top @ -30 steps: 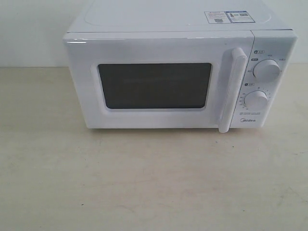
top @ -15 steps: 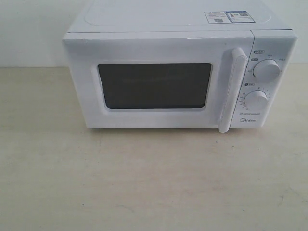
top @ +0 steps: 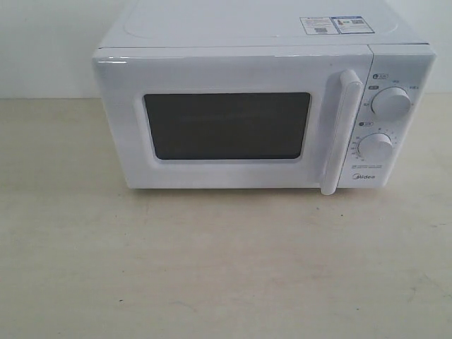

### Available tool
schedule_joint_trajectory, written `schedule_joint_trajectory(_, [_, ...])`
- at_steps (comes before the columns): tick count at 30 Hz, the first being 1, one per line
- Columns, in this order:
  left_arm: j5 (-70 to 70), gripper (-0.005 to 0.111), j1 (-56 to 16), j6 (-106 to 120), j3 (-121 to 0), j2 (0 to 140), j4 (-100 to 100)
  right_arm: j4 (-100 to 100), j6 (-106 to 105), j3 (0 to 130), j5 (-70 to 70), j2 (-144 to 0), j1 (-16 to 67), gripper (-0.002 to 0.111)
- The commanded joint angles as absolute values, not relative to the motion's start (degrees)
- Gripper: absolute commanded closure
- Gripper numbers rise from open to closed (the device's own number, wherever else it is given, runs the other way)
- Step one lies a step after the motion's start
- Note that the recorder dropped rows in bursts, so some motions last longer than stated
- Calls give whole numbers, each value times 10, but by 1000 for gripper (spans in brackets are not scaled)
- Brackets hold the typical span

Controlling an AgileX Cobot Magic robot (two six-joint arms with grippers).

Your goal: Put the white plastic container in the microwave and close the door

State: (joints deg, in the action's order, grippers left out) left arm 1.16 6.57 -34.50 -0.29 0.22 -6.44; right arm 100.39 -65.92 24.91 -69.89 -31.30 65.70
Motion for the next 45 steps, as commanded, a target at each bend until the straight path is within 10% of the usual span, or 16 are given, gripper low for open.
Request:
schedule_joint_trajectory(1, [31, 102, 56, -343, 0, 0, -97, 999, -663, 247, -700, -311, 658, 108])
schedule_joint_trajectory(13, [-174, 102, 24, -289, 0, 0, -129, 999, -663, 247, -700, -311, 658, 108])
schedule_joint_trajectory(45, [-176, 102, 24, -67, 0, 0, -34, 999, -663, 247, -700, -311, 658, 108])
